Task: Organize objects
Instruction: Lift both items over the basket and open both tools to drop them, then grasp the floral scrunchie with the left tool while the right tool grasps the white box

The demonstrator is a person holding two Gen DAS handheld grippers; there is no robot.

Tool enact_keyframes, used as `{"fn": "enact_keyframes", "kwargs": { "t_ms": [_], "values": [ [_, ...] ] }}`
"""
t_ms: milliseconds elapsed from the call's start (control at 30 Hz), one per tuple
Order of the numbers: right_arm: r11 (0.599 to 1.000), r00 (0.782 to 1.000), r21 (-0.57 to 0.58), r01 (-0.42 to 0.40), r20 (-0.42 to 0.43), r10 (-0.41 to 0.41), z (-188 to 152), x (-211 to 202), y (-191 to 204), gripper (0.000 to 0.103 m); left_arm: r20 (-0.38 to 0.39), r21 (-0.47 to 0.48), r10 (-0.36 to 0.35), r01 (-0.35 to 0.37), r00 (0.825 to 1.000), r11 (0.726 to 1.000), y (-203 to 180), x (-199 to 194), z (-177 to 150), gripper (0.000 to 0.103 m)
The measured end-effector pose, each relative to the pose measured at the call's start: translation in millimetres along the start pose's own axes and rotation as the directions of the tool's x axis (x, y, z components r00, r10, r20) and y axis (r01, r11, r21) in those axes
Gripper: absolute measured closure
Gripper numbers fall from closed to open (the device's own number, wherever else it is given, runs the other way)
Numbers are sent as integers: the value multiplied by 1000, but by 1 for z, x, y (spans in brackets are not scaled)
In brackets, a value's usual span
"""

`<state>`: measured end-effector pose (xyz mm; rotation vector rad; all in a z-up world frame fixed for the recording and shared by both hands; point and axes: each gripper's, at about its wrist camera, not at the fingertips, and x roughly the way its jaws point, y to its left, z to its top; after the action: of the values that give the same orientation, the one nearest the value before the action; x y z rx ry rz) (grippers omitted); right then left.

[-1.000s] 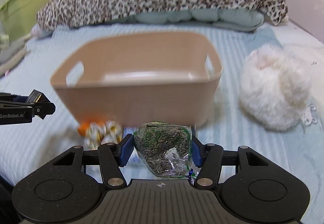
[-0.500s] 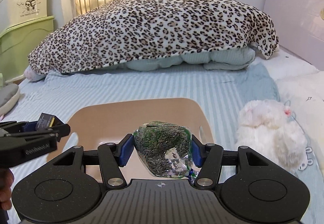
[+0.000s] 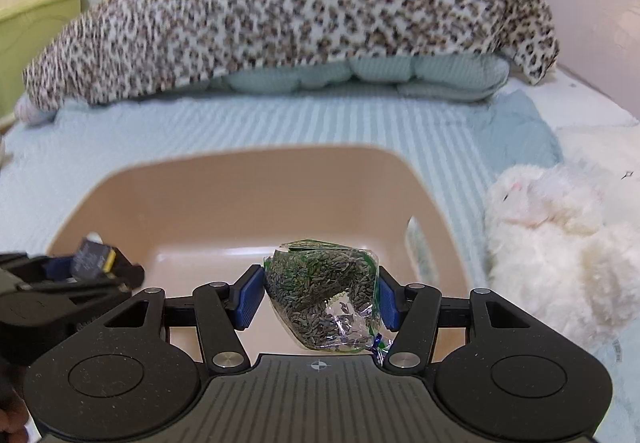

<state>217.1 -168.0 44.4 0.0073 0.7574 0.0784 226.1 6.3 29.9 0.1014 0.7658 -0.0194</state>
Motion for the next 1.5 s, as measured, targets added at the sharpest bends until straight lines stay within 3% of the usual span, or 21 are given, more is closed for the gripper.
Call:
{"fn": "enact_keyframes", "kwargs": {
  "t_ms": [167, 233, 300, 567, 933, 1167, 1500],
  "values": [
    [999, 999, -39, -1, -38, 0, -10, 4, 9, 40, 11, -4, -2, 2, 1000, 1000, 1, -8, 1, 55],
    [999, 1000, -49, 1, -28, -2, -11, -3, 9, 33, 18, -8, 11, -10, 1000, 1000, 3, -13, 2, 48],
    [999, 1000, -51, 3, -11, -3, -11, -13, 7, 28, 35, -35, 21, -20, 999, 999, 6, -23, 3, 33],
    [999, 999, -9, -39, 11, 40, -16, -54, -9, 9, 77, -37, 1, 2, 997, 999, 11, -65, 1, 17],
    [999, 999, -19, -38, -16, 38, -44, -77, -24, 5, 45, -15, -19, 20, 999, 1000, 18, -93, -27, 16],
    [999, 995, -46, -6, -100, 1, -60, -69, -30, 5, -39, 18, -70, 70, 997, 997, 15, -85, -49, 16],
    [995, 968, -94, 15, -249, -38, -88, -42, -30, 5, -144, 48, -114, 122, 983, 991, -1, -53, -68, 16]
  ]
}}
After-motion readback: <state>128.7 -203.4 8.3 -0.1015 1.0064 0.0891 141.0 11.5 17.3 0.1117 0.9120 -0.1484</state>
